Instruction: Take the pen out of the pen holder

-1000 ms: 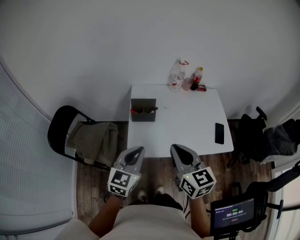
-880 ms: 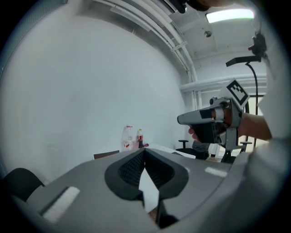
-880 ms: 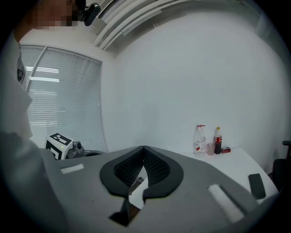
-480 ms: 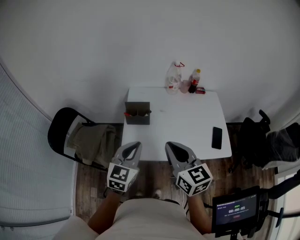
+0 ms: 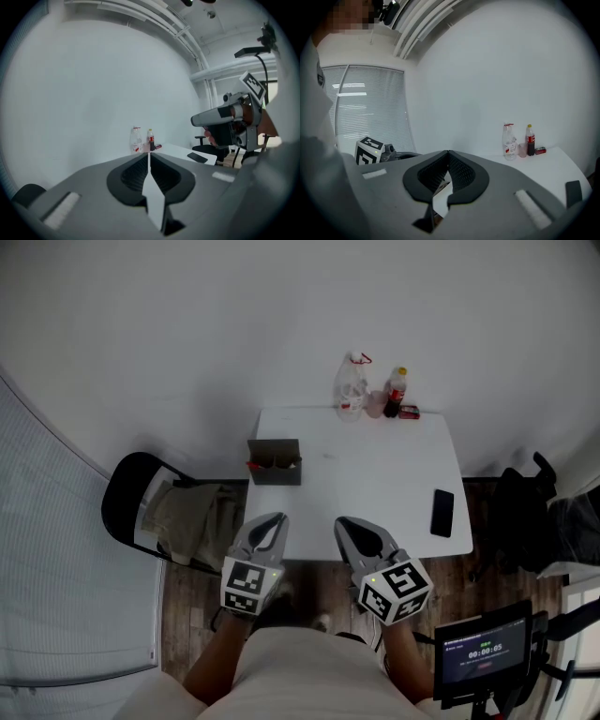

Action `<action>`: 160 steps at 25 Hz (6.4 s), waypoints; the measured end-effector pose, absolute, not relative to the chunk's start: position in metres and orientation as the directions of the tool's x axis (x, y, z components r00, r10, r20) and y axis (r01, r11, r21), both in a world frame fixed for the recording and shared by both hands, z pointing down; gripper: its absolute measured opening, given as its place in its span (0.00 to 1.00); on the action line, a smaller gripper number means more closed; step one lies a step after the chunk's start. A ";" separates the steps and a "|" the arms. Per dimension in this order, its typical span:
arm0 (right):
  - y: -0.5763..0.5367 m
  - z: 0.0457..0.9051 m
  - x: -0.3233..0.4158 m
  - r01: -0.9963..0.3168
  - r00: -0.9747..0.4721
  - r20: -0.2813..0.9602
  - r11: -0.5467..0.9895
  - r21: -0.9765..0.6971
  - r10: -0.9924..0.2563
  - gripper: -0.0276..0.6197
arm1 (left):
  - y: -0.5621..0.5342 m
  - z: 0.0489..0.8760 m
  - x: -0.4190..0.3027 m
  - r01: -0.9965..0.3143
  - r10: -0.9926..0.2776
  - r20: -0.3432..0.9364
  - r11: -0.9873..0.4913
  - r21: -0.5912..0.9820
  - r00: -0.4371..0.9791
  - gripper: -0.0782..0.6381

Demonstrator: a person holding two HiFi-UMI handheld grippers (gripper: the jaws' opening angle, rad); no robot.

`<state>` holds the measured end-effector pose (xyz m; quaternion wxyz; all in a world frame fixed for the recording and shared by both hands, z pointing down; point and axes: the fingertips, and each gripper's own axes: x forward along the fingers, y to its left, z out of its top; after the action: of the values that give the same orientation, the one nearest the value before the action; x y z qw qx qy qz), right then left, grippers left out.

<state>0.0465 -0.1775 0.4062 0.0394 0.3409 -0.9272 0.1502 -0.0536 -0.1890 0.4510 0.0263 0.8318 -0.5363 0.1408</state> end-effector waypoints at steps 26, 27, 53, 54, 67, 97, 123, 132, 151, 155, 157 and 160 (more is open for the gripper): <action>-0.284 0.462 0.039 -0.767 -0.636 0.313 0.535 -0.354 -0.706 0.05 | -0.327 0.538 -0.067 -0.809 -0.737 0.479 -0.582 -0.090 0.477 0.20; -0.286 0.464 0.040 -0.772 -0.630 0.320 0.526 -0.357 -0.708 0.05 | -0.331 0.542 -0.067 -0.803 -0.728 0.489 -0.590 -0.088 0.481 0.21; -0.316 0.501 0.031 -0.810 -0.583 0.435 0.449 -0.378 -0.686 0.05 | -0.378 0.630 -0.062 -0.698 -0.578 0.664 -0.706 -0.116 0.474 0.25; -0.316 0.501 0.032 -0.811 -0.582 0.437 0.446 -0.380 -0.686 0.05 | -0.378 0.631 -0.062 -0.699 -0.577 0.666 -0.706 -0.115 0.472 0.25; -0.315 0.505 0.036 -0.816 -0.574 0.447 0.428 -0.389 -0.687 0.05 | -0.382 0.640 -0.061 -0.697 -0.571 0.676 -0.707 -0.117 0.466 0.24; -0.304 0.496 0.036 -0.806 -0.590 0.418 0.468 -0.362 -0.691 0.05 | -0.385 0.621 -0.070 -0.733 -0.649 0.624 -0.658 -0.174 0.434 0.20; -0.291 0.473 0.031 -0.756 -0.653 0.338 0.556 -0.345 -0.678 0.05 | -0.357 0.540 -0.076 -0.826 -0.797 0.414 -0.540 -0.163 0.440 0.20; -0.290 0.461 0.024 -0.729 -0.684 0.308 0.603 -0.324 -0.661 0.05 | -0.336 0.513 -0.084 -0.854 -0.831 0.364 -0.499 -0.149 0.421 0.20; -0.260 0.426 0.013 -0.679 -0.734 0.250 0.691 -0.250 -0.631 0.05 | -0.270 0.449 -0.098 -0.898 -0.891 0.247 -0.421 -0.130 0.382 0.20; -0.253 0.425 0.010 -0.675 -0.738 0.242 0.697 -0.242 -0.630 0.05 | -0.259 0.443 -0.099 -0.900 -0.896 0.229 -0.416 -0.132 0.381 0.20; -0.251 0.425 0.009 -0.676 -0.737 0.240 0.698 -0.237 -0.632 0.05 | -0.254 0.440 -0.101 -0.901 -0.899 0.221 -0.412 -0.132 0.379 0.20; -0.249 0.425 0.009 -0.676 -0.737 0.236 0.697 -0.238 -0.634 0.05 | -0.248 0.438 -0.101 -0.902 -0.900 0.215 -0.411 -0.135 0.378 0.20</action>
<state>0.0088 -0.2489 0.4250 0.0678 0.3565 -0.9187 0.1558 -0.1011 -0.2476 0.4379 0.0026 0.8301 -0.5427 0.1280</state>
